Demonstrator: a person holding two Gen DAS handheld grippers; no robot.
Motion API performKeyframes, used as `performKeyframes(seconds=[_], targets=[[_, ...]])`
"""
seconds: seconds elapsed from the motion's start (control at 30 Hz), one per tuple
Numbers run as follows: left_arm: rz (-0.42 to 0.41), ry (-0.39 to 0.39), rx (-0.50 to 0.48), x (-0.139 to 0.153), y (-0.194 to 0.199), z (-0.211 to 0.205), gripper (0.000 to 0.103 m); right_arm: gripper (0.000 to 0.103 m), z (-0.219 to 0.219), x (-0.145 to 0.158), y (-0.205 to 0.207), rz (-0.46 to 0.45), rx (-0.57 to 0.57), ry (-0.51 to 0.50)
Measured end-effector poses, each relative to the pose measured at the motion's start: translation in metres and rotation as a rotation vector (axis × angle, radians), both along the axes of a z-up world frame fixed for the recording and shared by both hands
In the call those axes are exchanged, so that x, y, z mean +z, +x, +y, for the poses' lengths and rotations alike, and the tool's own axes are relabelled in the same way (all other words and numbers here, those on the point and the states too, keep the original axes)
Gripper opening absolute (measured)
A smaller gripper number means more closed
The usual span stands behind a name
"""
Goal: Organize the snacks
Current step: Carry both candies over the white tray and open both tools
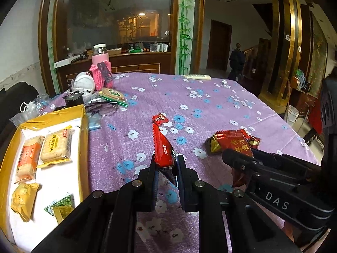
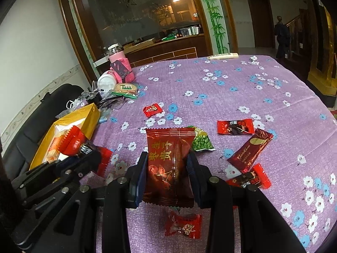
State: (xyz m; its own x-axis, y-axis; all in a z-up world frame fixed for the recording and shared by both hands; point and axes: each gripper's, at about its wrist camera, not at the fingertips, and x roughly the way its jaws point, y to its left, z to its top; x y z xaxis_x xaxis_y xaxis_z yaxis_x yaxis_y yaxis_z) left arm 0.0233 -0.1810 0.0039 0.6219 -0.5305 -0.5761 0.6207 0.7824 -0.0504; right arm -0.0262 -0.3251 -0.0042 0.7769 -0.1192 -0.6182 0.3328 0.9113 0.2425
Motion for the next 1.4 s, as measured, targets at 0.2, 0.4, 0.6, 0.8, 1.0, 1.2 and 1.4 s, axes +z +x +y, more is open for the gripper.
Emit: performKeyframes(seconds=[0.2,0.4,0.6,0.8,1.0,1.2,1.4], targets=[[-0.009,-0.026,0.012,0.009,-0.006,0.014,0.015,0.035,0.002,0.001,-0.003,-0.005,-0.018,-0.011],[-0.017,-0.074,0.055,0.025,-0.006,0.053,0.015,0.035,0.022,0.005,-0.004,-0.004,0.053,0.034],[0.02,-0.101,0.172,0.022,0.018,0.11,0.016,0.035,0.079,0.016,0.0,-0.013,0.212,0.027],[0.082,-0.098,0.311,0.0,0.047,0.165,0.016,0.036,0.134,0.02,0.01,0.008,0.361,0.014],[0.162,-0.112,0.36,-0.02,0.07,0.192,0.016,0.036,0.181,0.014,0.03,0.051,0.468,-0.022],[0.234,-0.142,0.364,-0.035,0.082,0.198,0.016,0.036,0.214,0.006,0.045,0.076,0.524,-0.087],[0.21,-0.132,0.354,-0.036,0.079,0.193,0.016,0.036,0.218,-0.007,0.048,0.093,0.535,-0.077]])
